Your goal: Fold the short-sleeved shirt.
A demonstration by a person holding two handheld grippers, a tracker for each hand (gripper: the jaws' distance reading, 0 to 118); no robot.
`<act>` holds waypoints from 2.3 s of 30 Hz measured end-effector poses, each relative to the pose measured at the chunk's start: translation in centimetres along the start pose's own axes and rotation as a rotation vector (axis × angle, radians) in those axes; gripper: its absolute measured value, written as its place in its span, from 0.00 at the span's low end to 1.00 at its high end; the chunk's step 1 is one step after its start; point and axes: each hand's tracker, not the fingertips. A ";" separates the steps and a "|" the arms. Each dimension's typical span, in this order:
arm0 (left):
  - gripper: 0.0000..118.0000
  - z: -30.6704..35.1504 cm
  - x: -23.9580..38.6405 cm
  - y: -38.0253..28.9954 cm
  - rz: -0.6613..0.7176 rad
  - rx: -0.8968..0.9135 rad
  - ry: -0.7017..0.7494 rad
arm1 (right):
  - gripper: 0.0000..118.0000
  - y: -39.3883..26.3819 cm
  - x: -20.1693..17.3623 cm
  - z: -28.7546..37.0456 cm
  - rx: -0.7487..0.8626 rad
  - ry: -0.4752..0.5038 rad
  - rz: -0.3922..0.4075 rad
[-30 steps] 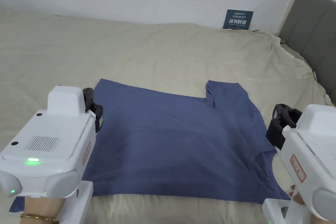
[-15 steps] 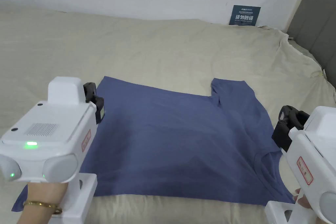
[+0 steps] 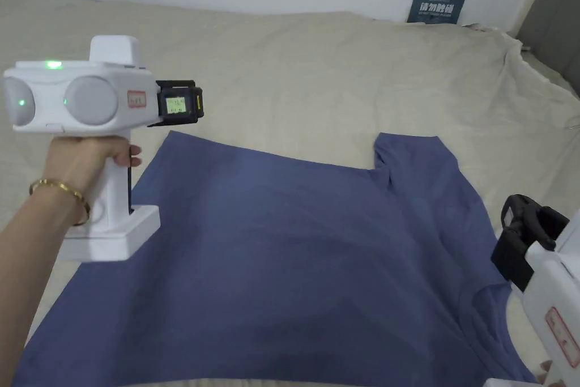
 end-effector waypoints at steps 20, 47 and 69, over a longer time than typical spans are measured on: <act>0.74 -25.7 -3.1 1.2 -0.105 -0.496 0.176 | 0.00 -2.0 -0.6 -8.3 -0.154 -0.030 0.039; 0.00 -14.1 -2.3 3.4 -0.088 -0.204 0.017 | 0.00 2.5 2.4 -13.4 -0.283 0.062 -0.043; 0.00 -14.4 -0.4 3.6 -0.105 -0.208 0.065 | 0.60 -1.9 8.0 -35.2 -0.903 -0.228 -0.123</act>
